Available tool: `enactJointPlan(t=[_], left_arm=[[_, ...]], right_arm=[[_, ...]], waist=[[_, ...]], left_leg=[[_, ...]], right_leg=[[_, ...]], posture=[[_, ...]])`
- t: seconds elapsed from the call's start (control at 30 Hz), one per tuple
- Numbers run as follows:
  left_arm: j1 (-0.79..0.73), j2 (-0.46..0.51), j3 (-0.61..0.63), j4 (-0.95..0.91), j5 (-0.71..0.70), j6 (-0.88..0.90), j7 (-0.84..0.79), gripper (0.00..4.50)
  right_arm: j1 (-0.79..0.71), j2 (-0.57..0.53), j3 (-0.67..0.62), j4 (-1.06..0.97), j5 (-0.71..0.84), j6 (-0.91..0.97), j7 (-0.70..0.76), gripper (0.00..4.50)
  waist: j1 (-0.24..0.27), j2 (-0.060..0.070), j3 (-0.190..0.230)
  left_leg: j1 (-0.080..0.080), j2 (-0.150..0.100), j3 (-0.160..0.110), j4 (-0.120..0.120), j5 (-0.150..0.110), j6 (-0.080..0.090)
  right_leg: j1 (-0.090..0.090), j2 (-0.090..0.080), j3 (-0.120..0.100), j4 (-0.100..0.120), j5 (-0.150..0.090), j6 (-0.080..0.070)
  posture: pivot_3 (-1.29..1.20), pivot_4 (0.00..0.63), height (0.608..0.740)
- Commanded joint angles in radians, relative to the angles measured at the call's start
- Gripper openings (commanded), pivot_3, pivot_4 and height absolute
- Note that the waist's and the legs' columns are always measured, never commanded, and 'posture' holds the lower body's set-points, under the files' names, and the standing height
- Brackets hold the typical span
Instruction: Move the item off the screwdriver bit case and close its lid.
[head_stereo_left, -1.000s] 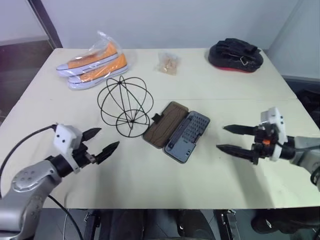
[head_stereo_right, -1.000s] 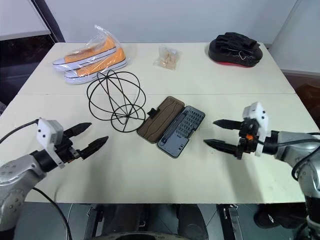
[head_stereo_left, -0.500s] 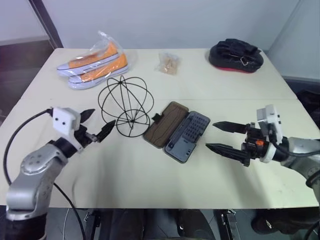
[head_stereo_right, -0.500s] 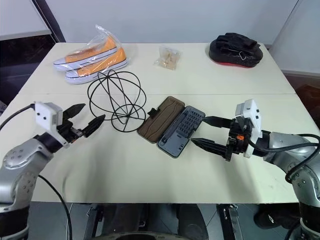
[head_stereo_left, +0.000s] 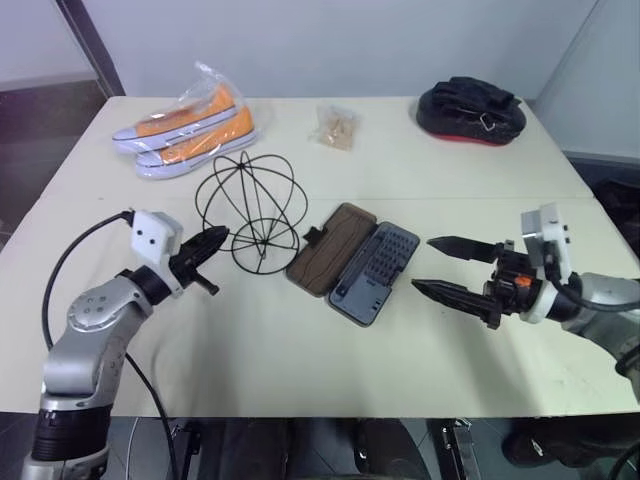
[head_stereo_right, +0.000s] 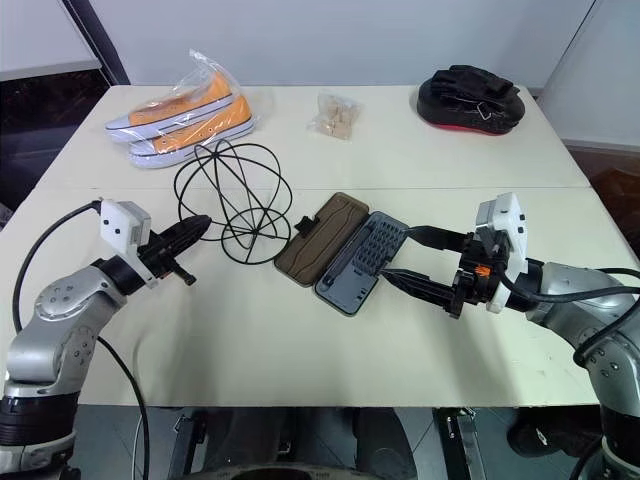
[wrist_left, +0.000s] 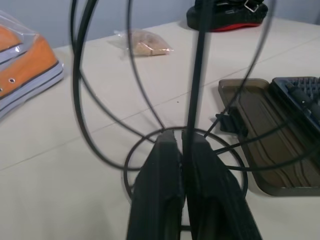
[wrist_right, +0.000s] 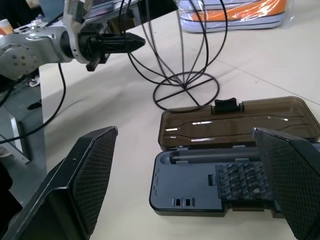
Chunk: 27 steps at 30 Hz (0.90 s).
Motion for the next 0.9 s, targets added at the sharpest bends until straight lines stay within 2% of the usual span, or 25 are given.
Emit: enactJointPlan(t=[0.03, 0.1, 0.27, 0.43, 0.6, 0.73, 0.83, 0.9], left_arm=[[-0.043, -0.003, 0.013, 0.002, 0.025, -0.007, 0.043, 0.07], [-0.058, -0.011, 0.025, 0.019, 0.039, -0.013, 0.075, 0.07], [-0.043, -0.019, 0.195, 0.112, 0.083, -0.057, 0.234, 0.07], [0.012, 0.015, 0.349, 0.225, 0.113, -0.117, 0.319, 0.07], [0.093, 0.038, 0.462, 0.235, 0.091, -0.121, 0.337, 0.07], [0.145, 0.031, 0.48, 0.205, 0.082, -0.116, 0.334, 0.07], [0.183, 0.019, 0.481, 0.175, 0.072, -0.12, 0.326, 1.0], [0.205, 0.014, 0.486, 0.158, 0.076, -0.133, 0.327, 1.94]], right_arm=[[-0.021, -0.004, -0.006, -0.005, -0.018, -0.036, 0.003, 4.5], [-0.033, -0.005, 0.005, 0.005, -0.037, -0.052, 0.006, 4.5], [-0.069, -0.005, 0.015, 0.039, -0.039, -0.069, 0.031, 4.5], [-0.101, 0.004, 0.055, 0.085, -0.069, -0.092, 0.061, 4.5], [-0.172, 0.018, 0.124, 0.147, -0.11, -0.118, 0.092, 4.5], [-0.219, 0.028, 0.157, 0.188, -0.13, -0.123, 0.115, 4.5], [-0.248, 0.034, 0.175, 0.21, -0.141, -0.127, 0.129, 4.5], [-0.263, 0.038, 0.182, 0.223, -0.146, -0.126, 0.135, 4.5]], waist=[[0.0, 0.0, 0.0], [0.0, 0.0, 0.0], [-0.006, 0.0, 0.0], [-0.007, -0.001, 0.0], [-0.003, -0.001, 0.0], [-0.002, -0.001, 0.0], [0.0, -0.001, 0.0], [0.0, -0.001, 0.0]], left_leg=[[0.0, 0.0, 0.0, 0.0, 0.0, 0.0], [0.0, 0.0, 0.0, 0.0, 0.0, 0.0], [0.0, 0.001, 0.0, 0.0, 0.0, 0.0], [0.0, 0.002, 0.0, 0.0, 0.0, 0.0], [0.0, 0.001, 0.0, 0.0, 0.0, 0.0], [0.0, 0.001, 0.0, 0.0, 0.0, 0.0], [0.0, 0.001, 0.0, 0.0, 0.0, 0.0], [0.0, 0.0, 0.0, 0.0, 0.0, 0.0]], right_leg=[[0.0, 0.0, 0.0, 0.0, 0.0, 0.0], [0.0, 0.0, 0.0, 0.0, 0.0, 0.0], [-0.001, 0.001, 0.0, 0.001, 0.0, 0.0], [-0.002, 0.001, 0.0, 0.001, 0.0, 0.0], [-0.001, -0.001, 0.0, 0.001, 0.0, 0.0], [-0.001, -0.003, 0.0, 0.001, 0.0, 0.0], [-0.001, -0.004, 0.0, 0.001, 0.0, 0.0], [-0.001, -0.004, 0.001, 0.001, 0.0, 0.0]], posture=[[0.0, 0.15, 0.74], [0.0, 0.15, 0.74], [0.0, 0.15, 0.74], [0.0, 0.15, 0.74], [0.0, 0.15, 0.74], [0.0, 0.15, 0.74], [0.0, 0.15, 0.74], [0.0, 0.15, 0.74]])
